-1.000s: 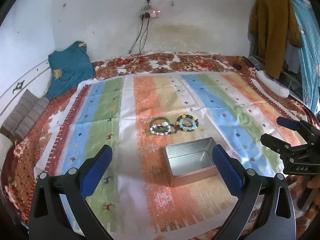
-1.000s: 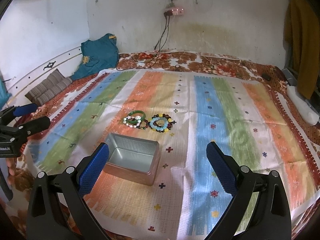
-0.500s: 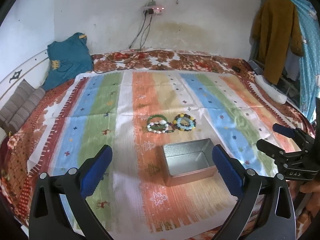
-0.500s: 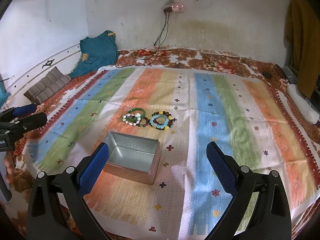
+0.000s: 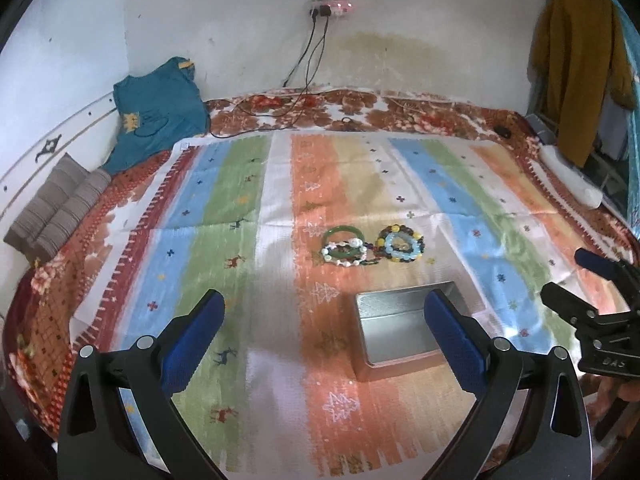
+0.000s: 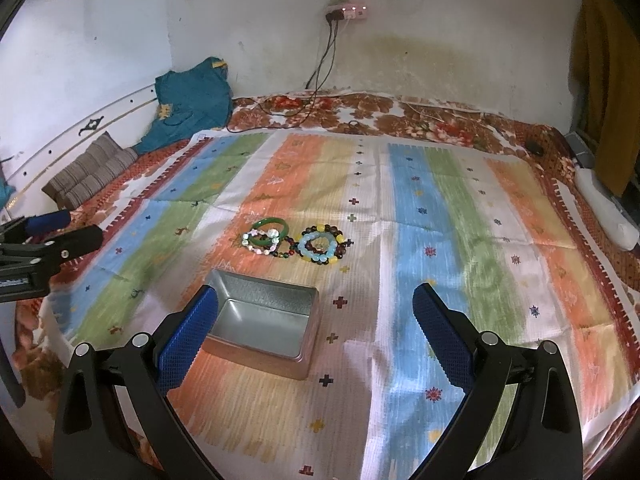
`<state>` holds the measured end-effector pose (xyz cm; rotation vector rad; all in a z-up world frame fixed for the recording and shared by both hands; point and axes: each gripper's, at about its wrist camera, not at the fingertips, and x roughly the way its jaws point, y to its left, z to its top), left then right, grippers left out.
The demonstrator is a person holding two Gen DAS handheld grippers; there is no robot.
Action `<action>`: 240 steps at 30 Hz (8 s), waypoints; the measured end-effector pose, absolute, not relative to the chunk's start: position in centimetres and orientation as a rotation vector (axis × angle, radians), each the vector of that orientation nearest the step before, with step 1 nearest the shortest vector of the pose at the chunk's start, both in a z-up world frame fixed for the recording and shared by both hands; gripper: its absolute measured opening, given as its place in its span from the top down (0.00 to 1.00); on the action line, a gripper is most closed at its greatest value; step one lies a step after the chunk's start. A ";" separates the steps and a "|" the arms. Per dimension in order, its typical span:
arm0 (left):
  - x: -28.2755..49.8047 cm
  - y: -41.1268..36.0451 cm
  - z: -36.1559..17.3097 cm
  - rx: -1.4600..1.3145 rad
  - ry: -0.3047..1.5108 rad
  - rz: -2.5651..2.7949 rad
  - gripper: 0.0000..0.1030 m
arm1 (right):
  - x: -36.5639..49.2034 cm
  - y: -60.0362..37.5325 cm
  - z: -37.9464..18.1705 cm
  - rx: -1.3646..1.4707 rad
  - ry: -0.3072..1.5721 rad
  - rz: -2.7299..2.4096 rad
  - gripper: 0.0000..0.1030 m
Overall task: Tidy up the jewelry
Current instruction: 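Move both tools forward toward the bracelet cluster beyond the tin, then lower both open tools over the bracelets, then grasp the white-and-pink bead bracelet with the left tool while the right grasps the light-blue bracelet, then lift both held bracelets and carry them over the silver tin, then open both tools to drop the bracelets into the silver tin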
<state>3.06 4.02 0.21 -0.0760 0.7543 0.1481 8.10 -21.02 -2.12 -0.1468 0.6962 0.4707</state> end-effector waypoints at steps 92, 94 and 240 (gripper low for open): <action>24.6 9.5 -14.9 -0.178 1.123 0.071 0.25 | 28.2 -13.2 -13.9 -0.121 1.145 0.370 0.04; 24.9 9.4 -15.3 -0.173 1.130 0.065 0.30 | 28.5 -12.9 -14.1 -0.129 1.148 0.363 0.04; 10.3 1.6 -1.7 -0.129 0.896 0.002 0.72 | 15.3 -17.3 -3.9 -0.141 0.919 0.486 0.73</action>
